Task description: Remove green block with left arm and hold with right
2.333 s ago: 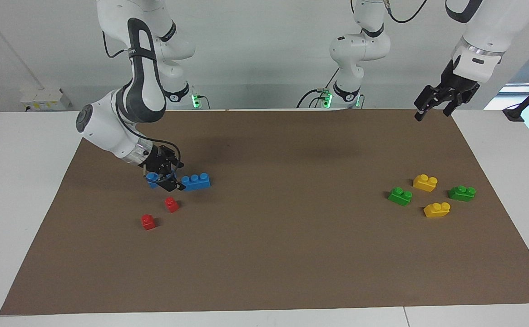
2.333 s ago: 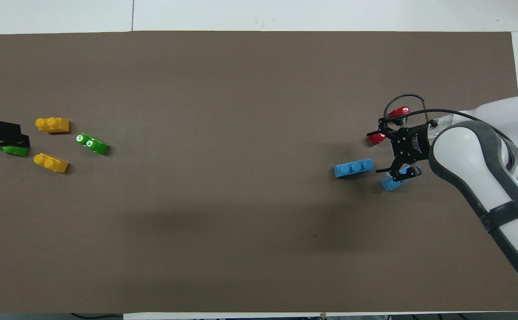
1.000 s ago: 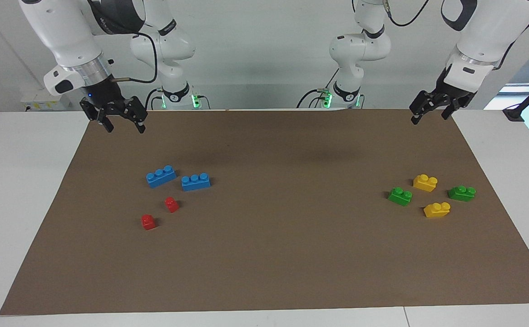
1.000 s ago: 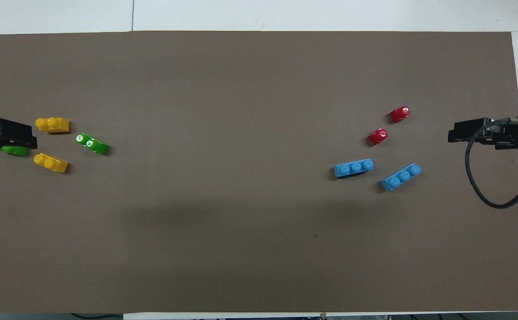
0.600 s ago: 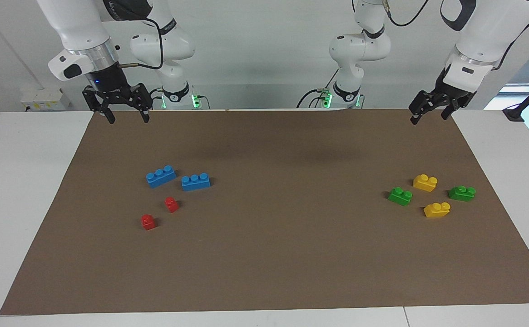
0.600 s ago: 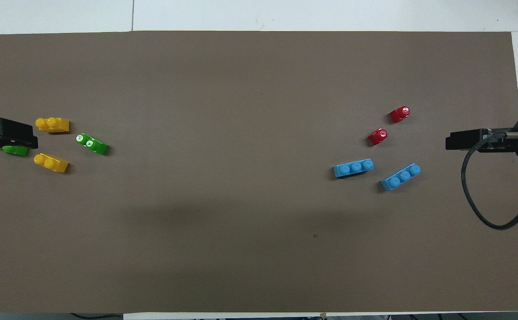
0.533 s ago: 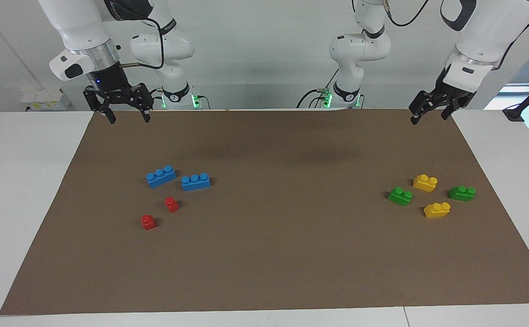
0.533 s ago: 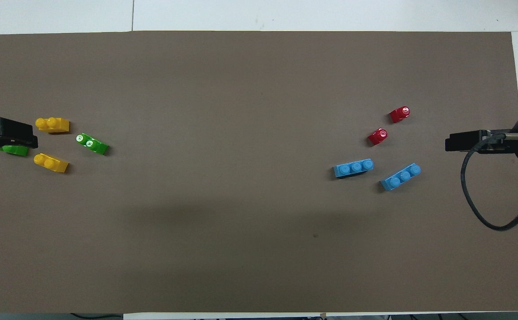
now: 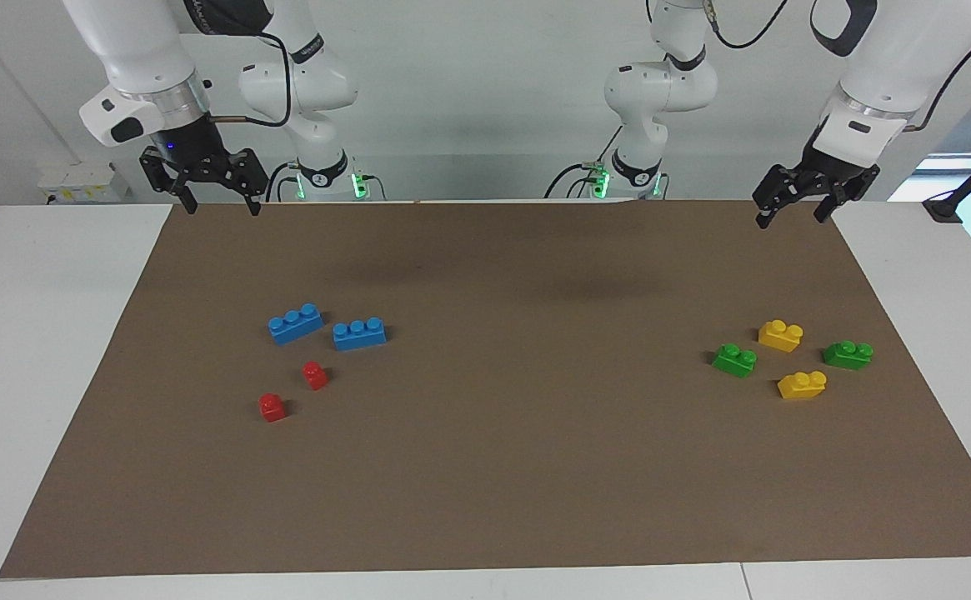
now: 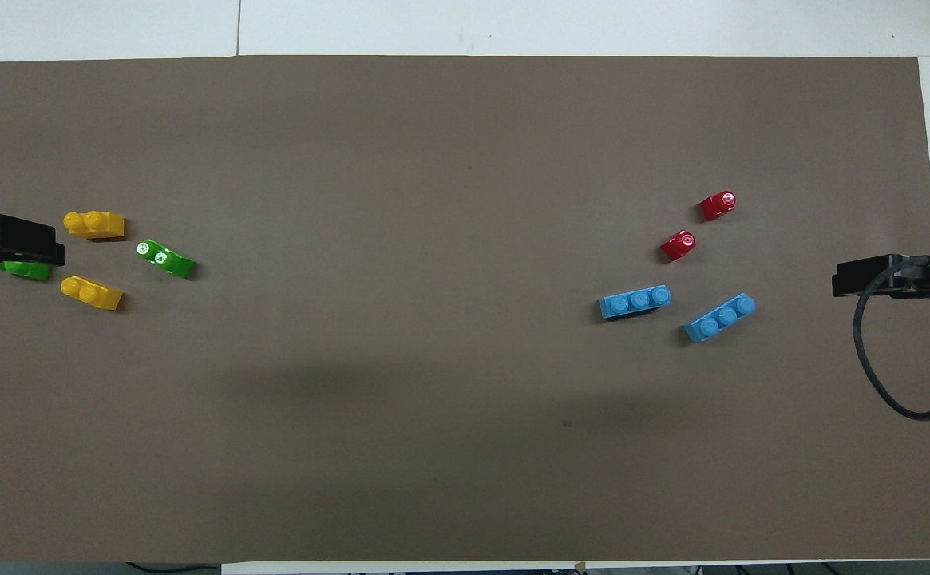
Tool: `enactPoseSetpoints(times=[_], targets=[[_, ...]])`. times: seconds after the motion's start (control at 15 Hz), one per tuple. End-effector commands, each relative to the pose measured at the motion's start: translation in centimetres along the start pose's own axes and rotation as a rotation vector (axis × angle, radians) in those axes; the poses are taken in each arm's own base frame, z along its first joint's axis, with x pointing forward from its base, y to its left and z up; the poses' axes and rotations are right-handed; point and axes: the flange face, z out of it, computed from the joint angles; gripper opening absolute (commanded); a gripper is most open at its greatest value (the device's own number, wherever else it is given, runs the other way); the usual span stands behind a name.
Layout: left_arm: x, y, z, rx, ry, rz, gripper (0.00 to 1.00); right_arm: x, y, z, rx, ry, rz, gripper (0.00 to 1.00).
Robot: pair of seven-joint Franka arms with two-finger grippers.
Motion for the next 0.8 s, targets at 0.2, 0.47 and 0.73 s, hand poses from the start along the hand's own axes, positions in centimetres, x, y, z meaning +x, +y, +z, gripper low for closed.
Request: enactPoseSetpoints(times=[0.2, 0.47, 0.73], targets=[[0.1, -0.6, -0.3, 0.009, 0.015, 0.013, 1.0, 0.3, 1.6, 0.2, -0.01, -0.033, 0.009, 1.0], [0.1, -0.6, -0.2, 0.008, 0.015, 0.01, 1.0, 3.1, 1.3, -0.3, -0.012, -0.077, 0.014, 1.0], [0.1, -0.6, -0.2, 0.008, 0.016, 0.005, 1.0, 3.5, 1.2, -0.3, -0.011, -0.073, 0.012, 1.0]])
